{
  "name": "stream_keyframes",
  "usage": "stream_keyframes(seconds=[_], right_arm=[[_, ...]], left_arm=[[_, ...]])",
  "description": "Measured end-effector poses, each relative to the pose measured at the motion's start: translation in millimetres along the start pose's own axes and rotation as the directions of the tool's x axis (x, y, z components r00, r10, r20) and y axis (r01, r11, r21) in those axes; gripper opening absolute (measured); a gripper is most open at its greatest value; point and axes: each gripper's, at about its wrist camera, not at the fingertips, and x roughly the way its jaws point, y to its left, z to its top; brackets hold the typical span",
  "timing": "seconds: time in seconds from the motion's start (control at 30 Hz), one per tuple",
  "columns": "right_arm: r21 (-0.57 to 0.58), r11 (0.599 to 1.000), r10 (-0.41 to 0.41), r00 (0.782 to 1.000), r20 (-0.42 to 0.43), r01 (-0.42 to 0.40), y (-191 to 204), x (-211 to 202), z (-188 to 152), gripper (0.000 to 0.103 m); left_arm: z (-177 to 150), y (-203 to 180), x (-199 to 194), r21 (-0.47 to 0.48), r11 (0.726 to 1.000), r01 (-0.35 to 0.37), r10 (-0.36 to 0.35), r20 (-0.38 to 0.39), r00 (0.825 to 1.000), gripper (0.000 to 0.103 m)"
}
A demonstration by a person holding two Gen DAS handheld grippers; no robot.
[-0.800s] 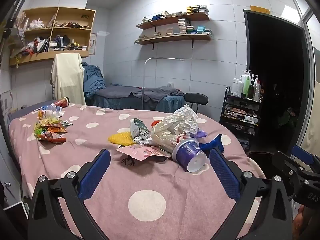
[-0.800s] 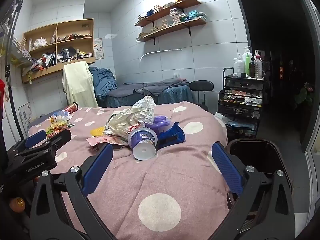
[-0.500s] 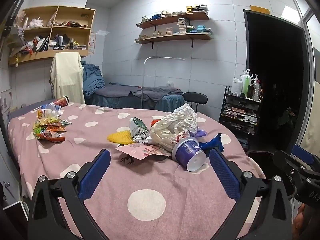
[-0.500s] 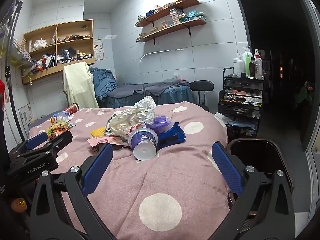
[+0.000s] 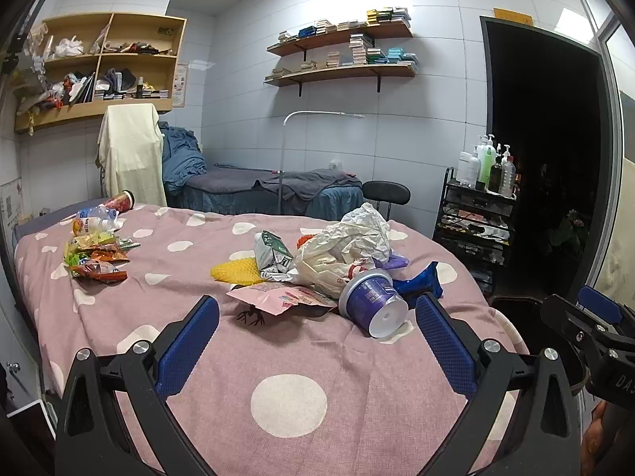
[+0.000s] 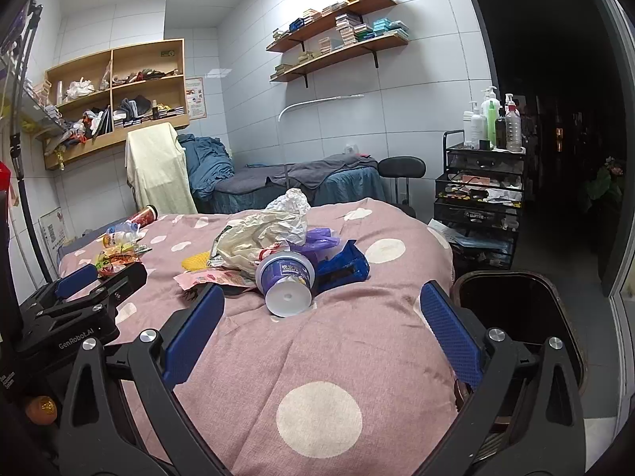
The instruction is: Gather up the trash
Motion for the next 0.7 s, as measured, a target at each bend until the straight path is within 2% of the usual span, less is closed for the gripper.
stream_keyframes(seconds=[0.7], right_arm=[[0.009,1.000,0.013,1.000,-0.004,-0.013,-0.5,2.1,-2.3,0.098]], left_arm=[[3.3,-0.8,-2.7,0.007,1.000,0.008,-0.008,-0.005,1.000,0.098]])
